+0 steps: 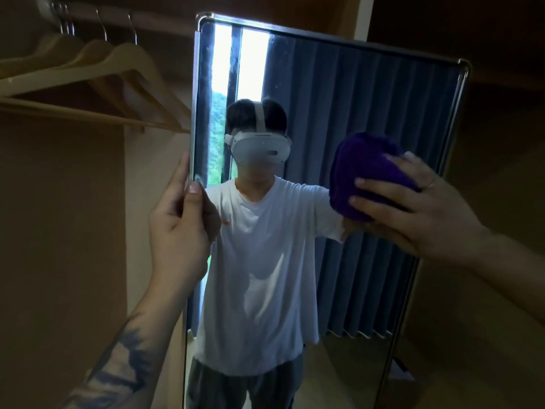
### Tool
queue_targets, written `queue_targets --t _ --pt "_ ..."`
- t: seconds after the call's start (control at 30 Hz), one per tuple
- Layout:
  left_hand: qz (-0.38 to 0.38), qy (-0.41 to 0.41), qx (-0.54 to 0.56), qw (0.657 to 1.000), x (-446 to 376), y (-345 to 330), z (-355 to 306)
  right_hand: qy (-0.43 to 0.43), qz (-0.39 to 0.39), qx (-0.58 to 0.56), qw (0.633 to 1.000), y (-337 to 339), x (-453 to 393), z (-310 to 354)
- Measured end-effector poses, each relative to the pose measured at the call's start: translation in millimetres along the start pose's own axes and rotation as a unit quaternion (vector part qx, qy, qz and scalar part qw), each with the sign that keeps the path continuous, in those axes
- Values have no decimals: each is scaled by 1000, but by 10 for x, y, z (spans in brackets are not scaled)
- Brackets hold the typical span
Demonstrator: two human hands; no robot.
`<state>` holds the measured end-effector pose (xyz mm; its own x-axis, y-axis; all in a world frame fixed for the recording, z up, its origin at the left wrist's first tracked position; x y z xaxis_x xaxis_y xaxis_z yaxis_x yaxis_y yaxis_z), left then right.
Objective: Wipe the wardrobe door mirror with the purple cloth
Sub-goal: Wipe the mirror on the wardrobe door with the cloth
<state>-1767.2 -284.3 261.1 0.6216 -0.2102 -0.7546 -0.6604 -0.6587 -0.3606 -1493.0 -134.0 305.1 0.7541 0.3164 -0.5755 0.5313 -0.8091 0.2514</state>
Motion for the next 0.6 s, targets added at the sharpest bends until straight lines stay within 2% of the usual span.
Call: queue_targets --t 0.07,0.1,0.17,0.23,0.3,0.37,0.43,0.47,0.53,0.6 --pt "0 0 3 1000 12 5 2 -59 -14 -14 998 -48 66 114" --pt "1 1 2 1000 14 9 7 -39 -19 -23 999 -82 127 276" --pt "5 2 -2 1000 7 10 14 61 0 -47 997 -138 216 570" --pt "6 1 -1 1000 3 3 19 129 21 -40 991 -122 154 570" --pt "1 0 0 1000 9 1 21 74 3 -18 997 -54 -61 297" --pt "-3 0 1 1000 23 -5 23 -43 -20 -23 999 14 -205 27" --pt "-1 1 0 1000 38 -5 19 -95 -41 -38 994 -14 -200 123" --pt "0 2 -1 1000 42 -1 19 -74 -48 -46 995 -55 -153 294" --pt "2 1 -3 1000 39 21 28 27 -36 -69 997 -130 -63 668" --pt "5 4 -6 1000 37 38 41 108 -15 -72 991 -110 -81 758"
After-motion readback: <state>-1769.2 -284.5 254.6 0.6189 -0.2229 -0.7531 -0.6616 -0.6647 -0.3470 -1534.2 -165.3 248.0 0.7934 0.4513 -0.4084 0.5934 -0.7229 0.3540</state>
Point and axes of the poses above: each hand's wrist, its own x-axis away from the middle knuckle, its own y-axis out of the back of the hand, z = x × y, the point moved 8 cm from there along -x, towards the middle knuckle, and after that the axes turned 5 degrees about -y, right-handed, at the moved point
